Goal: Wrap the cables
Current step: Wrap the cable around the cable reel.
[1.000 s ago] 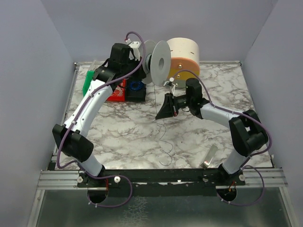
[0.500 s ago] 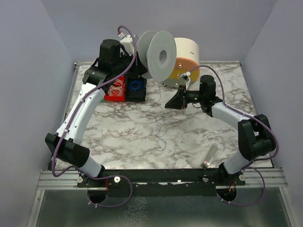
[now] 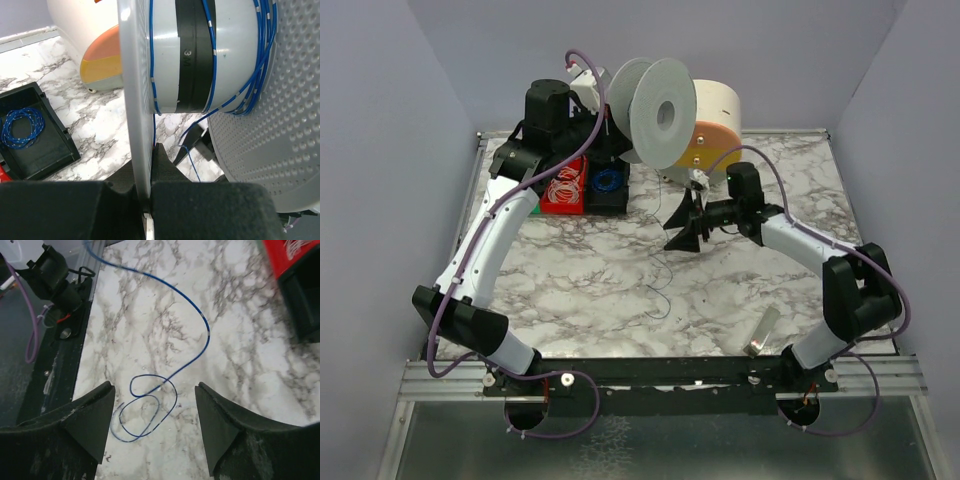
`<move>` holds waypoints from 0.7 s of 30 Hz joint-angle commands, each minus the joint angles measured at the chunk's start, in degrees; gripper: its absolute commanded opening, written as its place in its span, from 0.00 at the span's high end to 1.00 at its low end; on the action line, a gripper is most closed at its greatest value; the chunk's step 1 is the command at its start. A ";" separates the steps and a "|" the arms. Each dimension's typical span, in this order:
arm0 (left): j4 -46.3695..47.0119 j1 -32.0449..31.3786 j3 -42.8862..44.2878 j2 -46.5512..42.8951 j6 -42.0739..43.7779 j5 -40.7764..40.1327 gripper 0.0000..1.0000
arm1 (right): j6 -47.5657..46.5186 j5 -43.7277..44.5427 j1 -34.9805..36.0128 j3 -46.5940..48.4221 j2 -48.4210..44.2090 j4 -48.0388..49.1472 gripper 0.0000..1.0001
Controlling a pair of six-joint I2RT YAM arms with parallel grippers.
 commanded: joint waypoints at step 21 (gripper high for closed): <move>6.59 0.07 0.00 -3.44 -1.02 3.99 1.00 | 41.67 1.50 8.72 -5.47 12.57 48.19 0.30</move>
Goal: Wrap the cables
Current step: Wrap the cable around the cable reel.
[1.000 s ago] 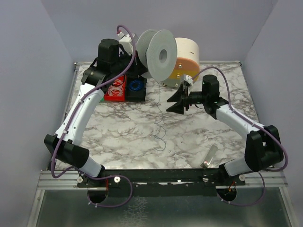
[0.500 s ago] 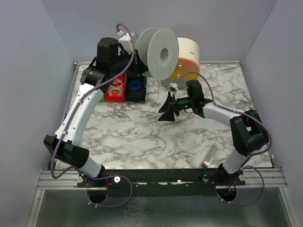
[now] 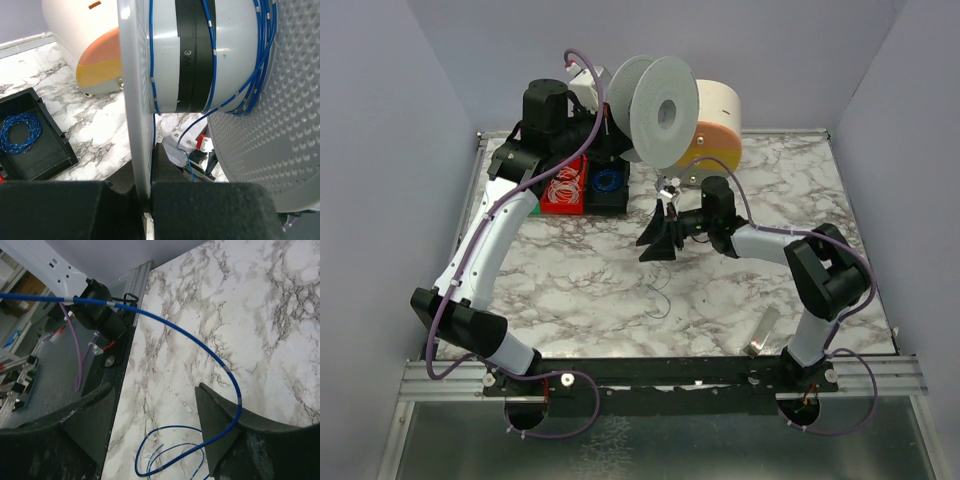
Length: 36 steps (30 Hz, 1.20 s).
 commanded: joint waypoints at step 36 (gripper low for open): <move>-6.01 -0.67 -9.61 -10.42 24.40 -7.27 1.00 | -12.52 4.29 -24.00 28.13 -9.89 -56.62 1.00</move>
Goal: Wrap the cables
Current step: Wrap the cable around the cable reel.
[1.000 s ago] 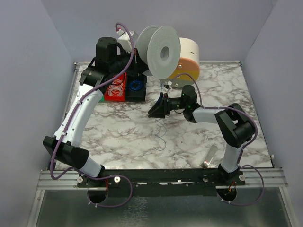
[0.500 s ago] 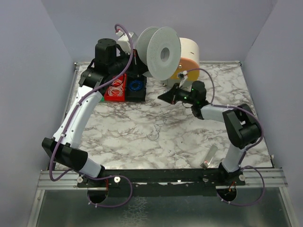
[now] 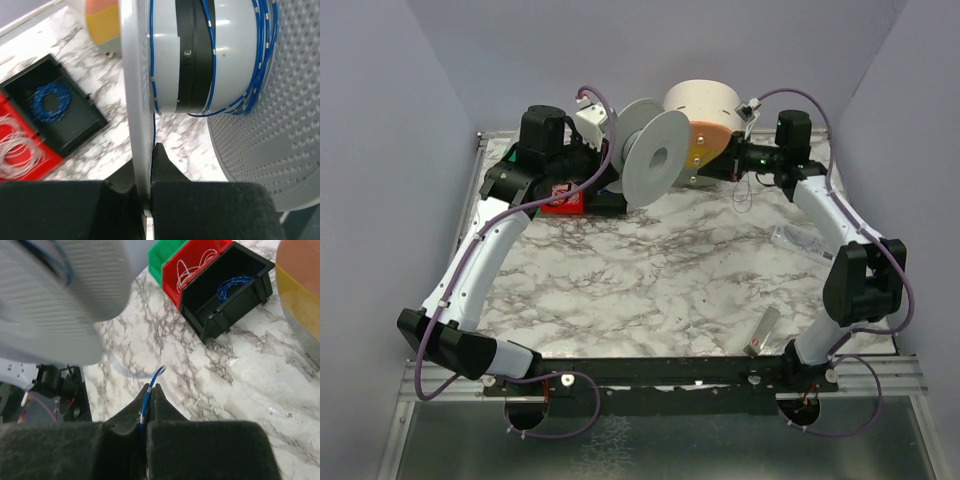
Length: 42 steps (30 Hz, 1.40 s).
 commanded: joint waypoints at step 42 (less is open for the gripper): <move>6.09 -9.13 9.51 11.26 -11.43 -15.52 1.00 | -6.90 -16.87 22.32 -6.23 -3.22 -6.23 1.00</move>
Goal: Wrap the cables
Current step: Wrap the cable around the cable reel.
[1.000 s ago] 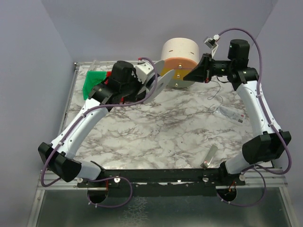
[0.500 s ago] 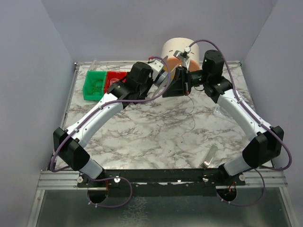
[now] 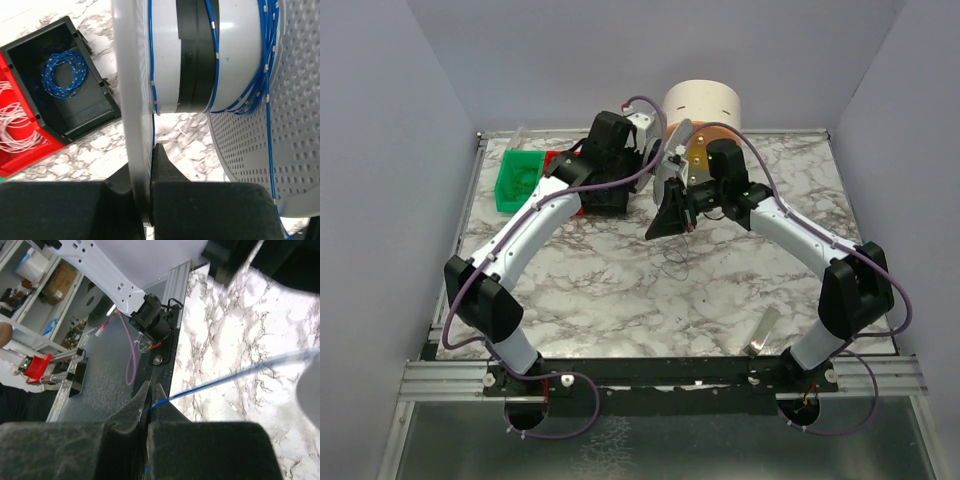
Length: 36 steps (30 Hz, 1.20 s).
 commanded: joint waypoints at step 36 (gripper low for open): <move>2.70 6.46 -9.33 -17.57 19.41 24.11 1.00 | -34.95 0.47 -23.34 14.22 1.63 -47.42 1.00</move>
